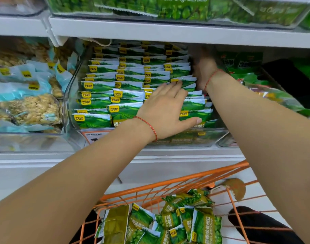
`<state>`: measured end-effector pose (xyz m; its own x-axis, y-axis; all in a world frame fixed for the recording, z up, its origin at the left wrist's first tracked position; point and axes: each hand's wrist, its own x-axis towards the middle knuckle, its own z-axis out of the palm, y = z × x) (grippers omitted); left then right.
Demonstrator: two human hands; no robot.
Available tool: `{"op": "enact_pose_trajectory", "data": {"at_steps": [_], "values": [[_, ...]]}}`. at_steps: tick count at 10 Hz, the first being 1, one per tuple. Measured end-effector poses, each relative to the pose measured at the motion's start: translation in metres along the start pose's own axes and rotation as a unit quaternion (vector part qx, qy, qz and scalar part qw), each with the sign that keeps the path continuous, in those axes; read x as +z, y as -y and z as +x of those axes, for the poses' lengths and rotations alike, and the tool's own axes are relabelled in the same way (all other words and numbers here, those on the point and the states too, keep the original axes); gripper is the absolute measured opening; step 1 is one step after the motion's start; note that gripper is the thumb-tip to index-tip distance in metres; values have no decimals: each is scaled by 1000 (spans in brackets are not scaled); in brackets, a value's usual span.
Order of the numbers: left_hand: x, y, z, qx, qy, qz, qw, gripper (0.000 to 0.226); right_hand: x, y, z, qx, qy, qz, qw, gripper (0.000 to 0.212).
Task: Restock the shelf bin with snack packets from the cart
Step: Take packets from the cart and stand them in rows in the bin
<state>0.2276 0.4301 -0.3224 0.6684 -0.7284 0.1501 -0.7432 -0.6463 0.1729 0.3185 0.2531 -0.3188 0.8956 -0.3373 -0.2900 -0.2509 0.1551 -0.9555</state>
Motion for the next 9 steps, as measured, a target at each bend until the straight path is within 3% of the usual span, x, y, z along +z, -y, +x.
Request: {"op": "enact_pose_trajectory", "data": {"at_steps": [1,2,3,4,5,6,7,8,9], "values": [[1,1,1,4,-7,-7,1000,82,8,1,6,16,-14,-69,997,68],[1,2,2,10,-13,-10,1000,81,17,8,1,-4,-35,-93,995,63],[0,1,1,8,-11,-6,1000,81,16,9,-3,3,-16,-110,994,69],[-1,1,1,11,-3,-3,1000,82,8,6,-9,-18,-1,-105,994,71],[-3,0,1,10,13,10,1000,83,2,3,-19,-36,-34,-67,997,60],[-7,-4,0,10,20,88,996,88,4,8,-36,-43,-22,-71,996,70],[-14,-12,-2,7,13,182,983,93,-2,12,-55,-45,-38,-190,980,72],[-24,-17,-9,-1,19,171,985,97,-12,20,-88,-42,-73,-334,939,60],[-35,-27,-35,9,-18,100,995,87,-26,17,-144,-124,-39,-595,793,50]]}}
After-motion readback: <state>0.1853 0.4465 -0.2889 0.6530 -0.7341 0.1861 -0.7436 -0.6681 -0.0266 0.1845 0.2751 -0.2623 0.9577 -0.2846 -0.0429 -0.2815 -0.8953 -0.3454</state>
